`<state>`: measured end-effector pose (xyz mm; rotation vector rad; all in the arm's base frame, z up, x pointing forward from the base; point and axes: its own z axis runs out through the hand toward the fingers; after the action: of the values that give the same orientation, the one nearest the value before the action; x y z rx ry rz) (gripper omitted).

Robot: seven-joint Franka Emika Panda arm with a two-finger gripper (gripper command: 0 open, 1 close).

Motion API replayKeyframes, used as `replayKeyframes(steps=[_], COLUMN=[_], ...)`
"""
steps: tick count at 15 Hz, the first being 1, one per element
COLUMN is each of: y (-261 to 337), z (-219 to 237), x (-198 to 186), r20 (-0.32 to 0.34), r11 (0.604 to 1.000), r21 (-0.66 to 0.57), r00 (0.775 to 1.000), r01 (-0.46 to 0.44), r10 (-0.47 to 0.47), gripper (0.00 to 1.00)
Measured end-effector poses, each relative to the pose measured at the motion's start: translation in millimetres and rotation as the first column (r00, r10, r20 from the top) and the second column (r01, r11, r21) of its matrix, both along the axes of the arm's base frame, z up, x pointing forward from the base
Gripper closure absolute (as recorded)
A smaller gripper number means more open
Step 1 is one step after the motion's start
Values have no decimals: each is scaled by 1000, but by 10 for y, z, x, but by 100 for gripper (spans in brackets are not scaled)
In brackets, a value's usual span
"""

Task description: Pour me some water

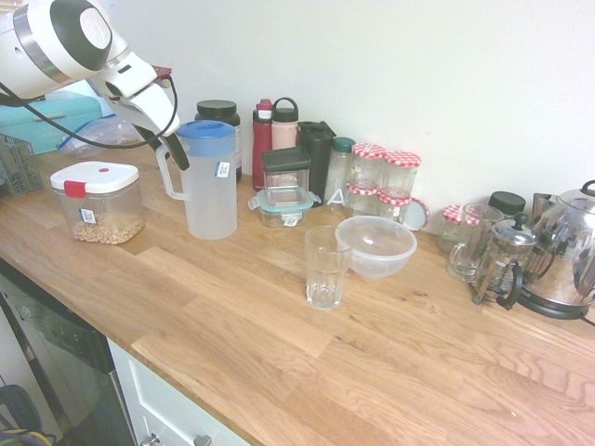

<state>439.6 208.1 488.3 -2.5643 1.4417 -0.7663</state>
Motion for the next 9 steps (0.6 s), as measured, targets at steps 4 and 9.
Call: replayKeyframes(steps=[4, 9], y=[37, 65], z=[-58, -53], x=[36, 32], r20=[-3, -2], r11=[1000, 1000], r21=[6, 15], r00=[1000, 1000], r01=[-3, -3], r10=[3, 3], gripper=[100, 100])
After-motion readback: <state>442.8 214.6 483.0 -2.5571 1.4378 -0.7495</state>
